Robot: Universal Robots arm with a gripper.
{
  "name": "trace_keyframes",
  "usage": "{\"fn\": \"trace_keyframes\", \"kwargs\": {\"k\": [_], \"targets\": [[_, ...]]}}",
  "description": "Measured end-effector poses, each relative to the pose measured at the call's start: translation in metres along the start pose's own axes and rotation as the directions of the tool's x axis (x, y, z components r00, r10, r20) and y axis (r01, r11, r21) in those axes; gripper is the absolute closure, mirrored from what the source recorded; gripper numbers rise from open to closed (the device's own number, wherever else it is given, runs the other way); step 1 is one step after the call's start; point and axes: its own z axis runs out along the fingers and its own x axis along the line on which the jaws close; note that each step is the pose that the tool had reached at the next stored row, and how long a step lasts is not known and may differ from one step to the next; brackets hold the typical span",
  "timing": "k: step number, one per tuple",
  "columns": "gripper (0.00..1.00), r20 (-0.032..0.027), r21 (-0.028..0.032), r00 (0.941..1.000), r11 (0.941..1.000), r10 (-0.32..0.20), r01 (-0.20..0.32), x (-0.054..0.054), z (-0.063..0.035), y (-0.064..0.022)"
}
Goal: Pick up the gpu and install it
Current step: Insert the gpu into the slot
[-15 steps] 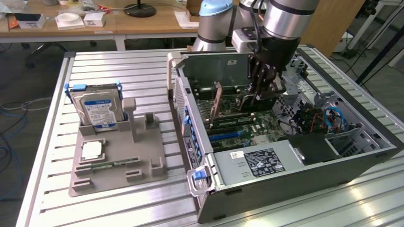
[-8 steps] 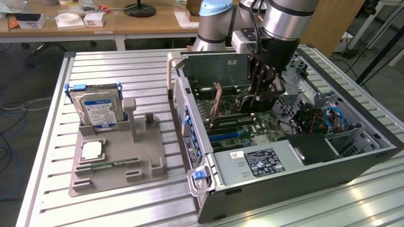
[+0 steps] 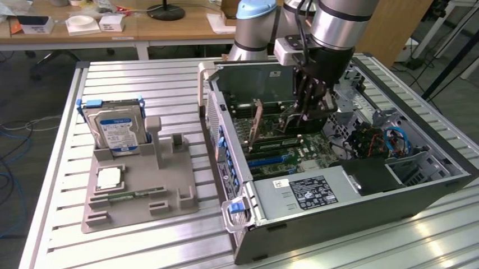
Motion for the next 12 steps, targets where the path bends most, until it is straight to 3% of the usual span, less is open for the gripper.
{"fn": "trace_keyframes", "kwargs": {"k": [12], "targets": [[0.74, -0.0005, -0.0001, 1.0000, 1.0000, 0.000, 0.000, 0.0001, 0.0069, 0.0001]]}}
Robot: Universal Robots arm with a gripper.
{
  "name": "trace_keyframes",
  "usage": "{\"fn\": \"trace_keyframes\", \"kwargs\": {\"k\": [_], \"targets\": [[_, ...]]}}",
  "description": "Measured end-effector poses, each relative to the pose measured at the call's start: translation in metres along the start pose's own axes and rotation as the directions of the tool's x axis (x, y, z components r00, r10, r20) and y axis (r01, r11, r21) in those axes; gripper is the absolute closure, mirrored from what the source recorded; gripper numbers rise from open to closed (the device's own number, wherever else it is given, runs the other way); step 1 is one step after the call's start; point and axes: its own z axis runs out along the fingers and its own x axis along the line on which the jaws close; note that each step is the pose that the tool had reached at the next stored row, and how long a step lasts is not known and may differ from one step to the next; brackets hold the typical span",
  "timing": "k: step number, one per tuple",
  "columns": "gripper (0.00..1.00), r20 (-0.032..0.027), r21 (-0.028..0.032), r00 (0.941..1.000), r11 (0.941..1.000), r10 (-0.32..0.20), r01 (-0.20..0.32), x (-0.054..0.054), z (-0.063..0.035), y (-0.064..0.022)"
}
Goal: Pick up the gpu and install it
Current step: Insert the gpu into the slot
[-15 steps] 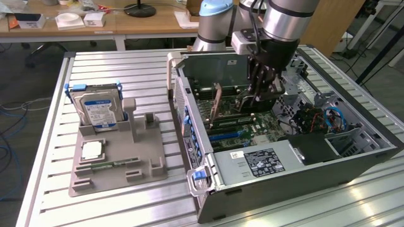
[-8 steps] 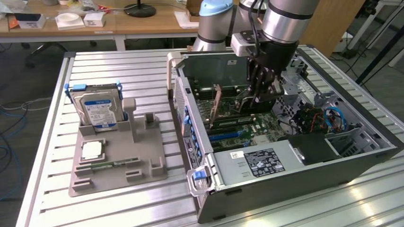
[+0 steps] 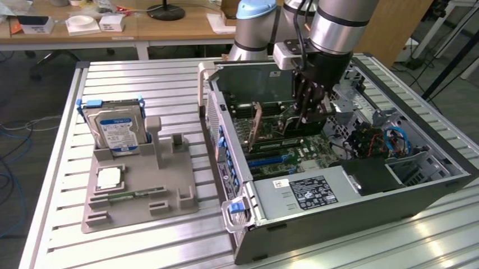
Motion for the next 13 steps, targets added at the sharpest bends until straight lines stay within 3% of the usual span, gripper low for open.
{"fn": "trace_keyframes", "kwargs": {"k": [7, 13], "targets": [[0.74, 0.0004, 0.0002, 1.0000, 1.0000, 0.000, 0.000, 0.0008, 0.0018, 0.0001], [0.74, 0.0003, 0.0002, 1.0000, 1.0000, -0.001, 0.001, 0.0024, 0.0094, 0.0003]]}}
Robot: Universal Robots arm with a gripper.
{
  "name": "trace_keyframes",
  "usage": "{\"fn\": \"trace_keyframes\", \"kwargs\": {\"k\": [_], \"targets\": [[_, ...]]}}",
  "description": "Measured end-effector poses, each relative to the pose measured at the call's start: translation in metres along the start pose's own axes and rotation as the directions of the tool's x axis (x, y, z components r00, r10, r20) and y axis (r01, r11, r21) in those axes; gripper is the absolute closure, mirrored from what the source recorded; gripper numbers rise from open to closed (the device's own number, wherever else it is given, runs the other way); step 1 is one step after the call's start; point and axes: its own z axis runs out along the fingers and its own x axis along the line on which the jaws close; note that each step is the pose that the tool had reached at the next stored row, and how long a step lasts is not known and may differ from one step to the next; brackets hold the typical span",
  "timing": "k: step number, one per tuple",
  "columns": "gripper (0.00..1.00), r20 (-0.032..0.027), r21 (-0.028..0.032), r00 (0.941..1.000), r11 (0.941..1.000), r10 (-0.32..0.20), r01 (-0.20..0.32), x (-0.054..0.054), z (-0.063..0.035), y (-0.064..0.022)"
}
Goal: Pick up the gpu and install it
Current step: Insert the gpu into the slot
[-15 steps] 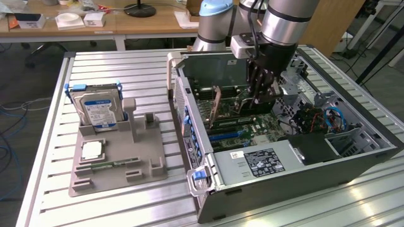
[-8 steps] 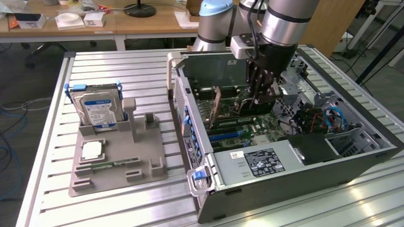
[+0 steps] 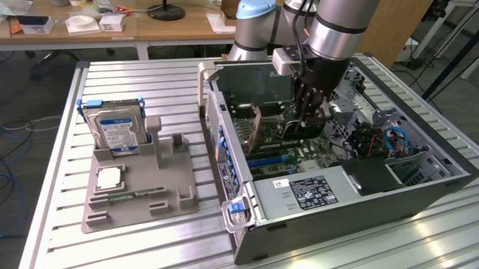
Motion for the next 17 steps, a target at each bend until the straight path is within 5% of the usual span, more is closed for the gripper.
{"fn": "trace_keyframes", "kwargs": {"k": [17], "targets": [[0.74, 0.0002, 0.0044, 1.0000, 1.0000, -0.003, 0.003, 0.0015, 0.0053, 0.0021]]}}
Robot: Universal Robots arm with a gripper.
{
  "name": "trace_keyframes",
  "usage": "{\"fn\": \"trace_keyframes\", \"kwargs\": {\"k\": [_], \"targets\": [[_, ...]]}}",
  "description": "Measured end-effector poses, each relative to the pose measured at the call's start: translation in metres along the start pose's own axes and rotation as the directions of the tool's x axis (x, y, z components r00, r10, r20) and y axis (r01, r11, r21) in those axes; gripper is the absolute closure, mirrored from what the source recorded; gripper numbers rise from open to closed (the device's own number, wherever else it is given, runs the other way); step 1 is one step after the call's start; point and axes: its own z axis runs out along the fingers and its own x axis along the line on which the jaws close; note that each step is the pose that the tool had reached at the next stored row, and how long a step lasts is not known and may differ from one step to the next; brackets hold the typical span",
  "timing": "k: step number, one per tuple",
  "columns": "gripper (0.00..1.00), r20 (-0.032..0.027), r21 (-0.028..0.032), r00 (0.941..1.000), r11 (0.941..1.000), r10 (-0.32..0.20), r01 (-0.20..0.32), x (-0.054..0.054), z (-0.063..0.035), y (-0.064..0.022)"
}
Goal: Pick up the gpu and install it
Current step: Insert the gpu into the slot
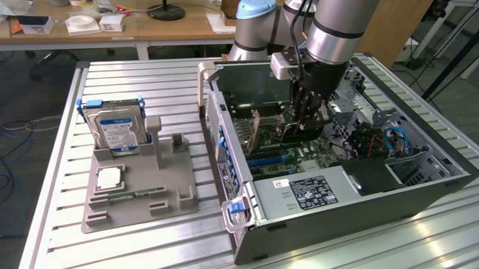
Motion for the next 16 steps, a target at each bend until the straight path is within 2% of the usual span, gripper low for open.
{"fn": "trace_keyframes", "kwargs": {"k": [13, 16], "targets": [[0.74, -0.0002, -0.0001, 1.0000, 1.0000, 0.000, 0.000, 0.0004, 0.0051, 0.0011], [0.74, 0.0002, 0.0028, 1.0000, 1.0000, -0.001, 0.001, 0.0005, 0.0065, 0.0033]]}}
